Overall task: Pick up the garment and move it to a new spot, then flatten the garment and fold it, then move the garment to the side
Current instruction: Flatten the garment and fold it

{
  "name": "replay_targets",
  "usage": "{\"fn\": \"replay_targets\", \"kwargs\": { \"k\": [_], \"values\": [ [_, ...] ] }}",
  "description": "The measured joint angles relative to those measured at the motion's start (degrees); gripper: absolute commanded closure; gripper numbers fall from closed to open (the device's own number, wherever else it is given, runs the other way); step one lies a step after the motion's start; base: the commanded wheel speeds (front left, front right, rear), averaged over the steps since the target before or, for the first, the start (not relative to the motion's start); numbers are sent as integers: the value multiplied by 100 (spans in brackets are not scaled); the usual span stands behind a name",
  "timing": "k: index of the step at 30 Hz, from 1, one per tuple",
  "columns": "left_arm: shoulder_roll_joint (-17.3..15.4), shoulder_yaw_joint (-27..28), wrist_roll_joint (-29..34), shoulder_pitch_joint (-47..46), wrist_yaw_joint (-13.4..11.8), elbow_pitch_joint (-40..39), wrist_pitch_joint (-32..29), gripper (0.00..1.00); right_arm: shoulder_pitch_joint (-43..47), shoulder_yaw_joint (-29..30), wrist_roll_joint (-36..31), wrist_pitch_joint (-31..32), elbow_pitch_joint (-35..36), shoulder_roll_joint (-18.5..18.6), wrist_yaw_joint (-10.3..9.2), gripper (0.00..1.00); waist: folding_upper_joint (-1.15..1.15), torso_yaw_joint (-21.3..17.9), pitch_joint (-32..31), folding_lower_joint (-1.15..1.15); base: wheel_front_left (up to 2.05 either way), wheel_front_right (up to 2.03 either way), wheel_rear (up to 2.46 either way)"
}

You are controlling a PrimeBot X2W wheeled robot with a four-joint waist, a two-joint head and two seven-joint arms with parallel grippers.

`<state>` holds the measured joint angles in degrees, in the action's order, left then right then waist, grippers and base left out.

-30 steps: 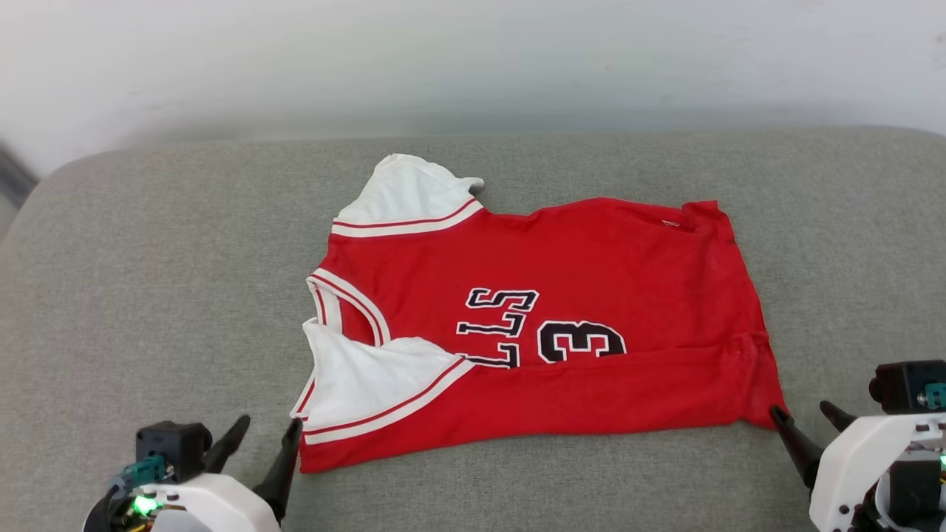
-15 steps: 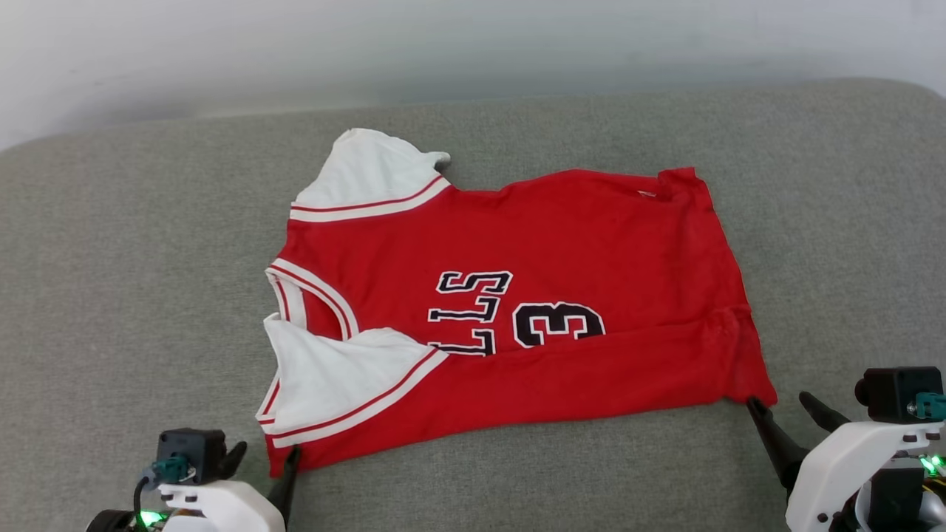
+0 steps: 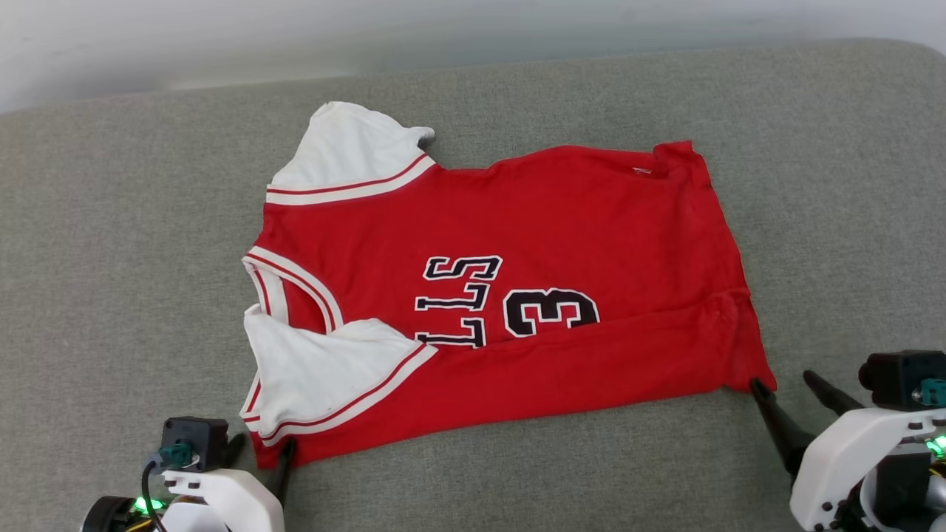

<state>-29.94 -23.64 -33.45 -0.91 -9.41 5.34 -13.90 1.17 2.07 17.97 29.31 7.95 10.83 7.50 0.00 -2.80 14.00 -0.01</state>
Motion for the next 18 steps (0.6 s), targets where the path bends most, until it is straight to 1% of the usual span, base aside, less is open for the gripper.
{"fn": "replay_targets", "kwargs": {
  "k": [2, 5, 9, 12, 16, 18],
  "values": [
    [40, -5, -47, -21, 86, 29, 57, 100, -26, 51, -91, 26, -11, 49, 0, 0, 0, 16, -32, 0, 0, 0, 0],
    [178, -62, -93, -26, 176, 43, 187, 100, -78, 63, -368, 73, -80, 221, 0, 0, 0, 63, -126, 1, 0, 0, 0],
    [179, -79, -48, -32, 190, -70, 356, 100, -202, 81, -530, 242, -336, 224, 0, 0, 0, 161, -277, 1, 0, 0, 0],
    [157, -48, -38, -32, 190, -330, 456, 100, -333, 62, -569, 464, -546, 209, 0, 0, 0, 273, -350, 1, 0, 0, 0],
    [79, -5, 114, -52, 153, -751, 624, 100, -488, 11, -766, 691, -844, 328, 0, 0, 0, 438, -362, 1, 0, 0, 0],
    [49, -5, 152, -68, 130, -935, 644, 100, -552, 13, -842, 804, -992, 328, 1, 0, 0, 517, -334, 1, 0, 0, 0]
  ]
}}
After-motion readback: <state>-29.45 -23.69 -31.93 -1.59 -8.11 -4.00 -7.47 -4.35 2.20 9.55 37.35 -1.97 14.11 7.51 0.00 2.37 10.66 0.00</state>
